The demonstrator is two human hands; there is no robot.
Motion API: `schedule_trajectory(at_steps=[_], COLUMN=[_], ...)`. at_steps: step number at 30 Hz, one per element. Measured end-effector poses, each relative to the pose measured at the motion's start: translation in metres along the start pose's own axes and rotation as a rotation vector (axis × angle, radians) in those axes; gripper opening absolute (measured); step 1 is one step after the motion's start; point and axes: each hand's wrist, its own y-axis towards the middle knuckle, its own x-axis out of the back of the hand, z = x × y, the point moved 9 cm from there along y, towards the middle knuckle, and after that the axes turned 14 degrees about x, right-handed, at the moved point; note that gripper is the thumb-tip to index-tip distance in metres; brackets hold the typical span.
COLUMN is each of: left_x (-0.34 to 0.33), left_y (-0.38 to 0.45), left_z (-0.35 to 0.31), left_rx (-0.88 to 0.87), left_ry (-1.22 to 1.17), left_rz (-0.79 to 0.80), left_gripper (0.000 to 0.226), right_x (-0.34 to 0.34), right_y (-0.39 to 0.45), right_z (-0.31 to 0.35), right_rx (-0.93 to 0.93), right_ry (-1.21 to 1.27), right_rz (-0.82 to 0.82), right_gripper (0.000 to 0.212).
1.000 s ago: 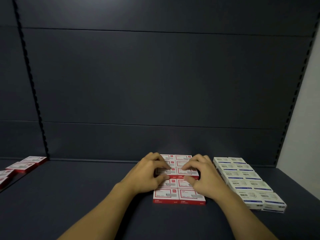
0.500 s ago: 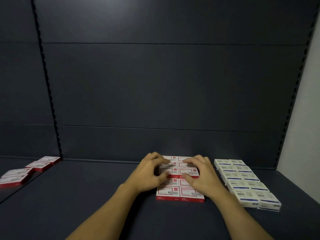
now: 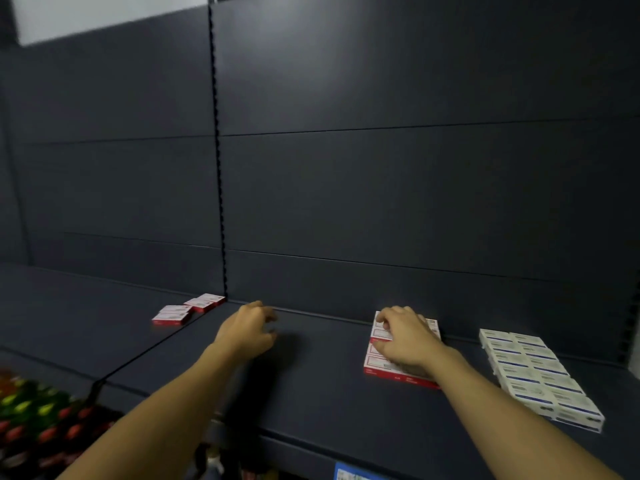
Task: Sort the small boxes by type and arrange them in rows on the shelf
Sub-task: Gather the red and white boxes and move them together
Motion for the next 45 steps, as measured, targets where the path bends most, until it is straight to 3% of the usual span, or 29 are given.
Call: schedule_trajectory(at_steps=[6, 10, 18, 28, 36, 45], left_x=[0.029, 0.049, 0.092, 0.123, 0.131, 0.117], left_y=[-0.029, -0.046, -0.068, -0.077, -0.073, -0.066], left_z=[0.055, 0.085, 0.158, 0.246, 0.297, 0.308], left_rx=[0.091, 0.149, 0.266, 0.249, 0.177, 0.107], left_ry=[0.114, 0.168, 0.279, 0.338, 0.309, 0.271], left_rz=[-0.040, -0.065, -0.049, 0.010, 0.012, 0.010], left_gripper=[0.036, 0.033, 0.034, 0.040, 0.040, 0.040], right_x=[-0.017, -0.020, -0.022, -0.037, -0.064, -0.080], right_y=[0.025, 0.042, 0.072, 0.090, 0.097, 0.110], right_z=[0.054, 0.091, 0.188, 0.291, 0.334, 0.355], right_rx=[0.074, 0.104, 0.216, 0.246, 0.208, 0.184], right_ry=[-0.094, -0.087, -0.050, -0.030, -0.006, -0.090], right_rz=[0.227, 0.283, 0.225, 0.161, 0.146, 0.109], right_gripper=[0.045, 0.042, 0.041, 0.037, 0.042, 0.048])
